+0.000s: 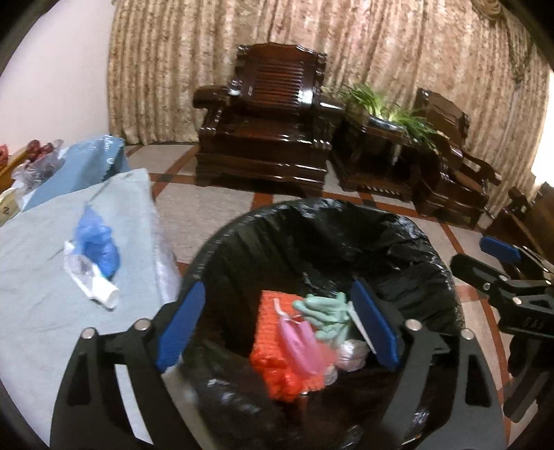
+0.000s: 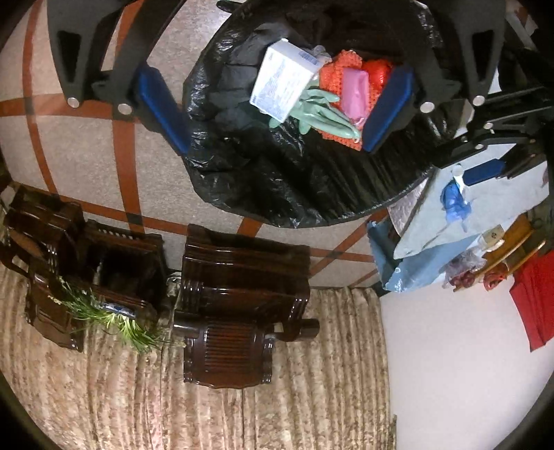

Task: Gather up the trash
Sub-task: 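Move both open grippers back over the table toward the blue bag and tube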

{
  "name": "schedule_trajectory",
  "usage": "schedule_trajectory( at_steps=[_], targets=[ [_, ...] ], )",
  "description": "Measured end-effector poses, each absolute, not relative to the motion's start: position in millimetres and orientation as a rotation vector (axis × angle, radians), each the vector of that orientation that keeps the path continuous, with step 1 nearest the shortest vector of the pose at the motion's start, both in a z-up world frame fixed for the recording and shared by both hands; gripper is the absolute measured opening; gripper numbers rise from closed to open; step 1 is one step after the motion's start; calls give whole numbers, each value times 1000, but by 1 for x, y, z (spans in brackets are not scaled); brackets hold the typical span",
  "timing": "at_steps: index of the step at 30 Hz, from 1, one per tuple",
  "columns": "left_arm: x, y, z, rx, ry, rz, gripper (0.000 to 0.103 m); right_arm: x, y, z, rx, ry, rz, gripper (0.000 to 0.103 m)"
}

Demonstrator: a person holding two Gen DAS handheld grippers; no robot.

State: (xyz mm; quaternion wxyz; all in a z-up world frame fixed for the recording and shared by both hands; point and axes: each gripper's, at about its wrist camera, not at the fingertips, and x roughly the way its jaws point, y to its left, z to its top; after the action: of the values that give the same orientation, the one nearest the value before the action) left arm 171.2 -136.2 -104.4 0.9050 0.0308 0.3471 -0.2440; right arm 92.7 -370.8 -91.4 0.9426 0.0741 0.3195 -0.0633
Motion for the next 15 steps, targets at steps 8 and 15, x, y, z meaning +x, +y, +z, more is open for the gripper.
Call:
schedule_trajectory(
  at_steps=[8, 15],
  targets=[
    [163, -77, -86, 28, 671, -375, 90, 97, -348, -80, 148, 625, -79, 97],
    [164, -10, -75, 10, 641, -231, 90, 117, -305, -77, 121, 623, -4, 97]
  ],
)
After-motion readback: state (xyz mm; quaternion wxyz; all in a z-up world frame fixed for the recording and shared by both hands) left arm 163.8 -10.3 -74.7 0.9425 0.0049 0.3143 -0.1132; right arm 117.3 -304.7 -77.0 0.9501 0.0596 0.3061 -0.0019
